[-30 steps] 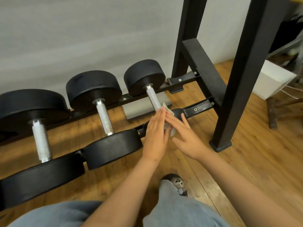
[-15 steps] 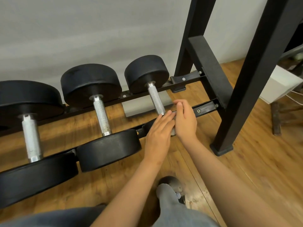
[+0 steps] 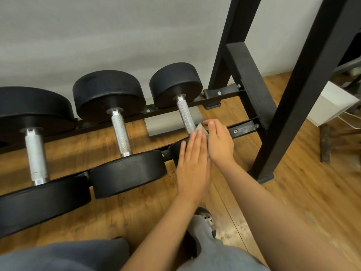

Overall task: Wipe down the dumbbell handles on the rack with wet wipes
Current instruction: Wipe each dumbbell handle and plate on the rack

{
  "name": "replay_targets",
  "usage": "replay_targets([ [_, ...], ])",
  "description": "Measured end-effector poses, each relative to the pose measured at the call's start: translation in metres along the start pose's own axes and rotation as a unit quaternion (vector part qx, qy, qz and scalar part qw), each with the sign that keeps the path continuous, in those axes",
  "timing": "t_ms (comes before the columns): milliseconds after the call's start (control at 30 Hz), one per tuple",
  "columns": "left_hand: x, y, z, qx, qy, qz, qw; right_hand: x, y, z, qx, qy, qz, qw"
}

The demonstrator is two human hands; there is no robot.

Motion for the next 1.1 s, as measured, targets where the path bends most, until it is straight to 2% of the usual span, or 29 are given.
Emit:
replay_targets([
  [167, -0.001, 0.002, 0.017, -0.019, 0.04, 0.062, 0.997, -0.005, 0.001, 0.001, 0.006, -0.001, 0.01, 1.0],
  [367, -0.012, -0.005, 0.015, -0.067, 0.049, 0.054, 0.995, -0.004, 0.003, 0.003, 0.016, 0.006, 0.023, 1.0],
  [533, -0.002, -0.014, 0.058, -0.065, 0.141, 0.154, 0.976, -0.006, 0.005, 0.003, 0.014, 0.004, 0.038, 0.999],
  [733, -0.026, -0.013, 0.033, -0.016, 0.2, 0.227, 0.953, -0.004, 0.002, 0.002, 0.016, 0.004, 0.04, 0.999],
  [800, -0.027, -0.017, 0.042, 0.002, 0.226, 0.27, 0.936, -0.004, 0.003, 0.002, 0.018, 0.007, 0.04, 0.999],
  [1100, -0.035, -0.056, 0.069, 0.025, 0.374, 0.456, 0.807, -0.001, 0.003, 0.001, 0.02, 0.009, 0.029, 0.999],
])
Point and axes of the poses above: each hand's wrist, its own z-axis away from the middle knuckle, its own y-axis out of the back of the hand, x = y × z, the point moved 7 cm from there along -z, towards the middle knuckle, and after that the axes turned 13 degrees about -y, right-handed, at the moved point
